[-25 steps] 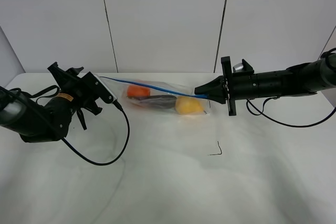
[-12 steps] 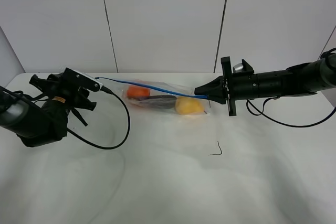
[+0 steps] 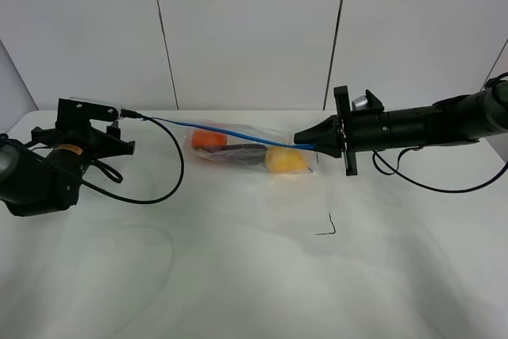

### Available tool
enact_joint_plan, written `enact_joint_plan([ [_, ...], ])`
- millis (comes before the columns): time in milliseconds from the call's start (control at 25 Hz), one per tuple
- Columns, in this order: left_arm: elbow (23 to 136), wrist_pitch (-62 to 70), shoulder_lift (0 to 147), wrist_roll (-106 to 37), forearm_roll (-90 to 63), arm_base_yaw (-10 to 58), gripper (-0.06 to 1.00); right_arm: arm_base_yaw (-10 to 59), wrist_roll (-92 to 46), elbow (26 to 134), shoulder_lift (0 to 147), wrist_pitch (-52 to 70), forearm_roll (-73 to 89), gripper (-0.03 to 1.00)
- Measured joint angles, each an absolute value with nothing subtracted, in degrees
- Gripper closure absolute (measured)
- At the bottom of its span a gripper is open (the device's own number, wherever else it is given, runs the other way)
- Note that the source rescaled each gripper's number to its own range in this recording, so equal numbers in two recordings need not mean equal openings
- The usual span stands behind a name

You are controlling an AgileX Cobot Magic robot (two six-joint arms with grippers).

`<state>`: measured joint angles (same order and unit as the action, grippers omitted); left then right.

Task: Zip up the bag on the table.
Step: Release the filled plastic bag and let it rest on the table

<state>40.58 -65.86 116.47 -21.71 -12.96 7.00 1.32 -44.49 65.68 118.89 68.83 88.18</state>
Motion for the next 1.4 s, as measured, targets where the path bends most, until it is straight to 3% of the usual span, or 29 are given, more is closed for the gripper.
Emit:
enact_joint_plan([
  [360,42.23,-53.09,116.47,-15.21,-4.27,2.37,0.17,1.32,-44.31,65.68,118.89,68.83,88.18,0.97],
  [640,46.26,-32.92,111.8,-15.16,-3.5,2.37,0.17,1.32,-44.31,65.68,118.89,68.83,88.18,0.97],
  [960,56.85,0.0,106.8,-17.26,-3.07,2.37,0.17,1.32,-44.31,65.68,118.89,68.83,88.18,0.97],
  [1160,61.81,9.01,106.8,-15.44,-3.07,2.37,0.17,1.32,-44.31,65.68,118.89,68.83,88.18,0.97],
  [1400,69.73,23.79,106.8,-8.51,-2.89,2.37,-0.01,1.32,-44.31,65.68,118.89,68.83,88.18,0.97],
])
